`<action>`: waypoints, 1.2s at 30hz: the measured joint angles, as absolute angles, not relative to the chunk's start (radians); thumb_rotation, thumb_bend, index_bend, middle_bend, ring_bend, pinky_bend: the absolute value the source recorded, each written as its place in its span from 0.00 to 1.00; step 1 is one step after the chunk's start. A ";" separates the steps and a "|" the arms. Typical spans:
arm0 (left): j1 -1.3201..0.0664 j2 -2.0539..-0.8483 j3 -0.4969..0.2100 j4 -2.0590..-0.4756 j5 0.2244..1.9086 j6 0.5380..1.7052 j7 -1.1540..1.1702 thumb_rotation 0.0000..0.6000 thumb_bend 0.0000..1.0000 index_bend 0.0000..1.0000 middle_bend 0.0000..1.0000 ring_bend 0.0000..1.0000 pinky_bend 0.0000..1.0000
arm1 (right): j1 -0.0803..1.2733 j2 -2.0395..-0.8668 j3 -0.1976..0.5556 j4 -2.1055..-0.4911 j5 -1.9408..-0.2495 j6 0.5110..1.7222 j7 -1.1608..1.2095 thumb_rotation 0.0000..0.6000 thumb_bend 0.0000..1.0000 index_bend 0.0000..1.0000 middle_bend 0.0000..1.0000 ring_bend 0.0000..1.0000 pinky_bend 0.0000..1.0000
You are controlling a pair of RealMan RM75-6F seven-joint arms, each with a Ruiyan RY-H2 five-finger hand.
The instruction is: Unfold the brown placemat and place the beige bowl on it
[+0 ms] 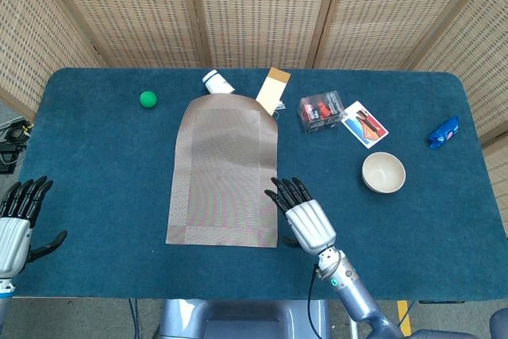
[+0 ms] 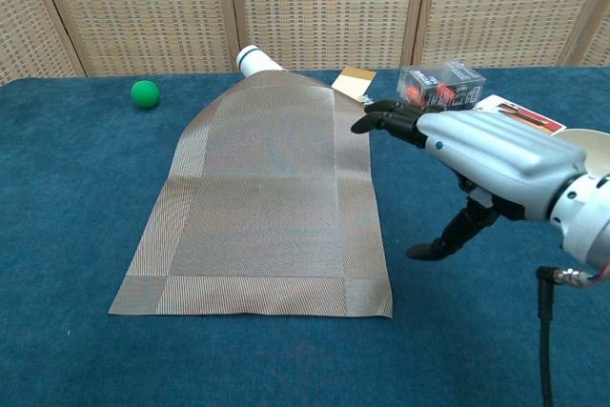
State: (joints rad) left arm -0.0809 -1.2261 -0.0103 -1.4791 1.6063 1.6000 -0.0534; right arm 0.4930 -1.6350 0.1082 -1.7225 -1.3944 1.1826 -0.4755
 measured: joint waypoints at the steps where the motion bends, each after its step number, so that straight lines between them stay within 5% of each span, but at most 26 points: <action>1: -0.081 -1.227 -0.011 -1.478 1.605 1.599 -0.053 1.00 0.23 0.00 0.00 0.00 0.00 | 0.496 -1.641 0.109 -1.715 -1.387 1.175 -0.475 1.00 0.00 0.10 0.00 0.00 0.00; 36: -0.075 -1.222 -0.029 -1.491 1.587 1.598 -0.044 1.00 0.23 0.00 0.00 0.00 0.00 | 0.504 -1.755 0.068 -1.589 -1.224 1.080 -0.468 1.00 0.00 0.12 0.00 0.00 0.00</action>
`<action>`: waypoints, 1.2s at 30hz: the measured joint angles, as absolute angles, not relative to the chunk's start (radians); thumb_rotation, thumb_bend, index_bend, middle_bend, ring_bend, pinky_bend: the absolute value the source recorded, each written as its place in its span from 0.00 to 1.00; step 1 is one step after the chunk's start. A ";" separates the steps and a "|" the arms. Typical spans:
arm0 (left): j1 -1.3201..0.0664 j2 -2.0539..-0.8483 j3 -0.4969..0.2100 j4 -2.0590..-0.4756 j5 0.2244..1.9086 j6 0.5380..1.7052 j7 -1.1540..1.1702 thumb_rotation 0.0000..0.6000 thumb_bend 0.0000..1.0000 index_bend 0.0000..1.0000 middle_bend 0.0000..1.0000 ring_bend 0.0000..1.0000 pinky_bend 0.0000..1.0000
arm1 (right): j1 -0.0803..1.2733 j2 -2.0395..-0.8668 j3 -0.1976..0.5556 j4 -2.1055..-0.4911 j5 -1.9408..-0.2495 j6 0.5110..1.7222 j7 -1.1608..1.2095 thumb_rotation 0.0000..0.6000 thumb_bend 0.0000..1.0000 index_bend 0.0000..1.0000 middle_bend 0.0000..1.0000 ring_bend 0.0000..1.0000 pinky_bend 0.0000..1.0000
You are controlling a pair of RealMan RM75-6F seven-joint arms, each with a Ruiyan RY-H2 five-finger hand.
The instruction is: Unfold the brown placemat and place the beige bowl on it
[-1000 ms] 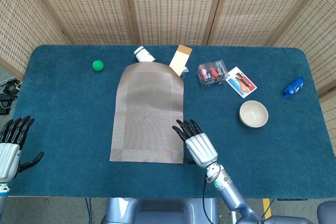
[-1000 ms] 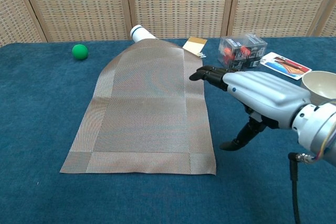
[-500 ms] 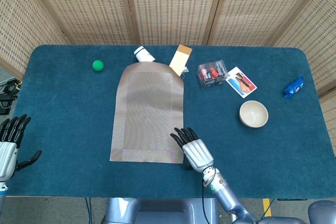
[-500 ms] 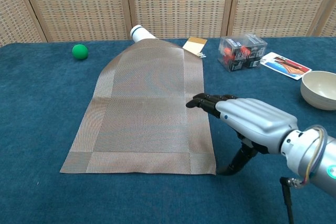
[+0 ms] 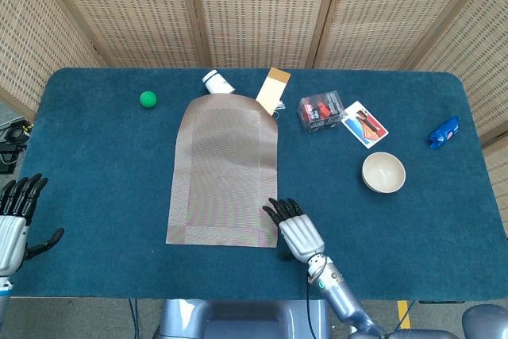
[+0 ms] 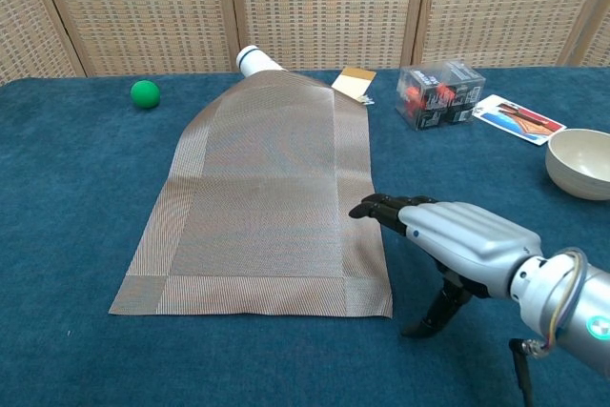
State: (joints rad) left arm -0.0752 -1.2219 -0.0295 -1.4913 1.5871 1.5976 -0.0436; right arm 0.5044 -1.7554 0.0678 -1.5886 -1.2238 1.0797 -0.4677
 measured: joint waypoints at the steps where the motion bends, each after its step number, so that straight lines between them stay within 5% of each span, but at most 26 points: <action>1: -0.076 -1.222 -0.030 -1.491 1.586 1.595 -0.043 1.00 0.23 0.00 0.00 0.00 0.00 | 0.504 -1.758 0.069 -1.585 -1.227 1.080 -0.458 1.00 0.00 0.12 0.00 0.00 0.00; 25: -0.077 -1.216 -0.037 -1.494 1.572 1.582 -0.057 1.00 0.23 0.00 0.00 0.00 0.00 | 0.520 -1.820 0.089 -1.493 -1.209 1.054 -0.415 1.00 0.00 0.14 0.00 0.00 0.00; 36: -0.078 -1.217 -0.040 -1.494 1.569 1.580 -0.058 1.00 0.23 0.00 0.00 0.00 0.00 | 0.524 -1.876 0.097 -1.412 -1.275 1.091 -0.351 1.00 0.35 0.21 0.00 0.00 0.00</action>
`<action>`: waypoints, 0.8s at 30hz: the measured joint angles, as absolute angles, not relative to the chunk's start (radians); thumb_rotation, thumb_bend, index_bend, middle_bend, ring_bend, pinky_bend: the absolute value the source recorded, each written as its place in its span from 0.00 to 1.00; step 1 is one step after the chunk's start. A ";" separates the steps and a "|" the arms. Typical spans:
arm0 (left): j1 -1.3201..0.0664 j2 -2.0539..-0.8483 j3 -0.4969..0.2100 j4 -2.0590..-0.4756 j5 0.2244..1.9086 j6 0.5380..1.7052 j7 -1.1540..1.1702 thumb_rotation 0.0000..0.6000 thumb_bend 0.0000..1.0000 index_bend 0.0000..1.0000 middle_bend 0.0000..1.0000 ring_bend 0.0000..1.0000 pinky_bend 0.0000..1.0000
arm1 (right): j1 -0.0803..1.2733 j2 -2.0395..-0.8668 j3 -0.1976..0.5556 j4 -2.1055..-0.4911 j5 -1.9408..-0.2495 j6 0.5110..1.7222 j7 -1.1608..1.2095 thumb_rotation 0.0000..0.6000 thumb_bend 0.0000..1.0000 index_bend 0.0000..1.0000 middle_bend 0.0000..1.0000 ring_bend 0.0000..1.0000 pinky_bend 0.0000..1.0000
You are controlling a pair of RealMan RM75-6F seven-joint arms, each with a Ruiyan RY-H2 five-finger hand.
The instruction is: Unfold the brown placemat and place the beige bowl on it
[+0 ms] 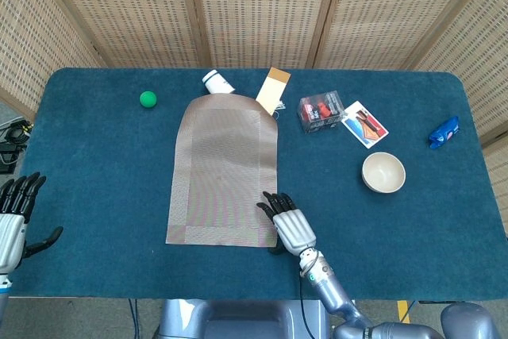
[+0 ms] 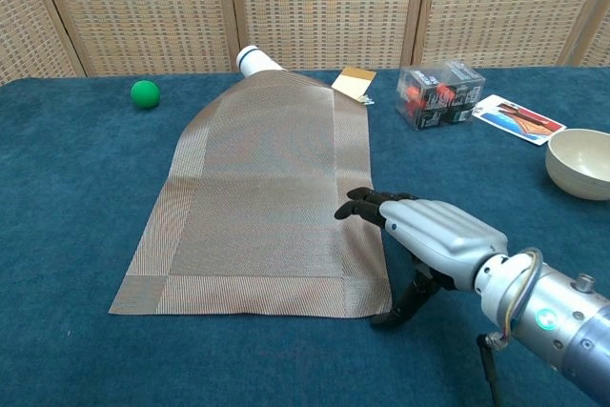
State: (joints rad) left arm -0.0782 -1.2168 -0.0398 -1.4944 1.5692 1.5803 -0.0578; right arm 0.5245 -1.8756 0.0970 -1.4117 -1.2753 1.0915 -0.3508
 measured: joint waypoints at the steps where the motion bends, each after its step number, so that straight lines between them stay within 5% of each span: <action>1: -0.078 -1.217 -0.040 -1.494 1.568 1.580 -0.059 1.00 0.23 0.00 0.00 0.00 0.00 | 0.524 -1.880 0.097 -1.406 -1.288 1.101 -0.343 1.00 0.38 0.22 0.00 0.00 0.00; 12: -0.080 -1.220 -0.040 -1.492 1.564 1.571 -0.058 1.00 0.23 0.00 0.00 0.00 0.00 | 0.516 -1.921 0.102 -1.330 -1.367 1.157 -0.236 1.00 0.43 0.25 0.00 0.00 0.00; 24: -0.081 -1.220 -0.040 -1.494 1.563 1.568 -0.058 1.00 0.23 0.00 0.00 0.00 0.00 | 0.513 -1.950 0.110 -1.262 -1.374 1.157 -0.206 1.00 0.42 0.53 0.19 0.04 0.00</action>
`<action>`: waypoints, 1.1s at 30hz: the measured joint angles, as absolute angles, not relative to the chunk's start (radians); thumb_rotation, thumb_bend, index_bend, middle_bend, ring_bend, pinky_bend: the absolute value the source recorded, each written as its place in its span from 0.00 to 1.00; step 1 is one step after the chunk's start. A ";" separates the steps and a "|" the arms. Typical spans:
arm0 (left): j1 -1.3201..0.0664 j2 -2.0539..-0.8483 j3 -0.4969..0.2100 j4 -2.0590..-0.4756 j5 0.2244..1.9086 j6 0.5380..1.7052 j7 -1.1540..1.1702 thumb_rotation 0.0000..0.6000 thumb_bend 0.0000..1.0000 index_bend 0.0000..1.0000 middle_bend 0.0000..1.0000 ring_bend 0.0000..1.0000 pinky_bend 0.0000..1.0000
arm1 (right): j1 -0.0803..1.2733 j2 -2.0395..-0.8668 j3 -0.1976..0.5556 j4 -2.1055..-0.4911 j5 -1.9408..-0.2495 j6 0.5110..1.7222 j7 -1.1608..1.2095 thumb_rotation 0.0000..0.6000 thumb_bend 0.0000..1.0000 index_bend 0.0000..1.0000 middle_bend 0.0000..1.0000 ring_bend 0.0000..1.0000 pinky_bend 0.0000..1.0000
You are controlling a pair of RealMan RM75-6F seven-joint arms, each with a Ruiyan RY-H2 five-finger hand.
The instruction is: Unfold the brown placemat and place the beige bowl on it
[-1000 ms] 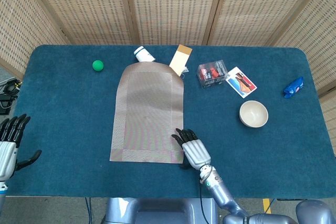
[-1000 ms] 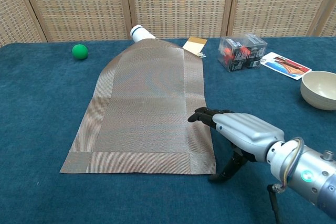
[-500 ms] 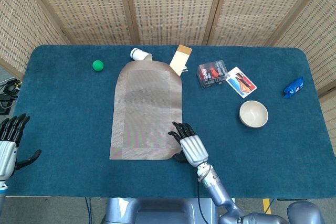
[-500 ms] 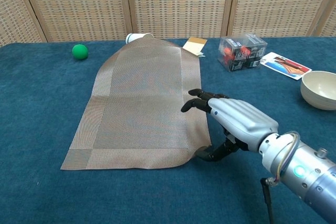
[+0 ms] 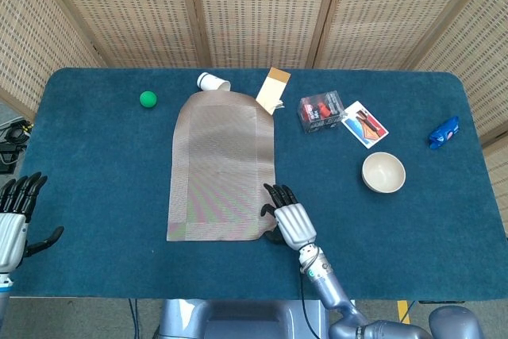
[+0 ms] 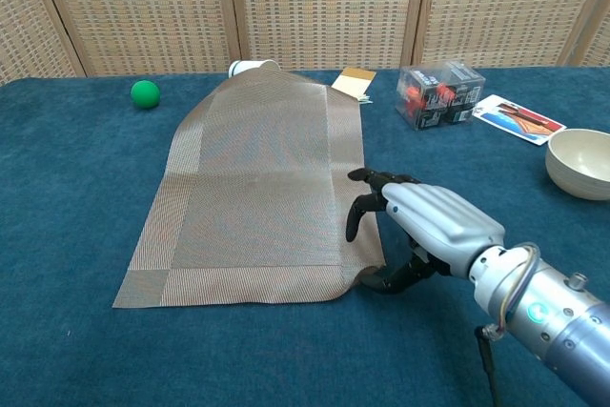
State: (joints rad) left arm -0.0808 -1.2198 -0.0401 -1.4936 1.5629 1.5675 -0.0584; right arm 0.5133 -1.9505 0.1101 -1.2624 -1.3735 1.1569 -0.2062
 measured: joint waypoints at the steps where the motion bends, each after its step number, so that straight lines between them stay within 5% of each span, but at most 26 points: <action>1: -0.081 -1.220 -0.041 -1.494 1.562 1.567 -0.059 1.00 0.23 0.00 0.00 0.00 0.00 | 0.513 -1.953 0.111 -1.258 -1.376 1.158 -0.202 1.00 0.42 0.54 0.20 0.04 0.00; 20: -0.082 -1.220 -0.041 -1.494 1.560 1.562 -0.059 1.00 0.23 0.00 0.00 0.00 0.00 | 0.504 -1.963 0.114 -1.250 -1.379 1.158 -0.190 1.00 0.59 0.60 0.22 0.08 0.00; 33: -0.082 -1.219 -0.040 -1.495 1.563 1.564 -0.060 1.00 0.23 0.00 0.00 0.00 0.00 | 0.487 -1.943 0.102 -1.281 -1.378 1.164 -0.215 1.00 0.62 0.61 0.22 0.08 0.00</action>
State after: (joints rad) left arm -0.0818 -1.2194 -0.0395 -1.4946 1.5633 1.5640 -0.0599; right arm 0.4873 -1.9428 0.1024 -1.2814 -1.3776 1.1639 -0.2152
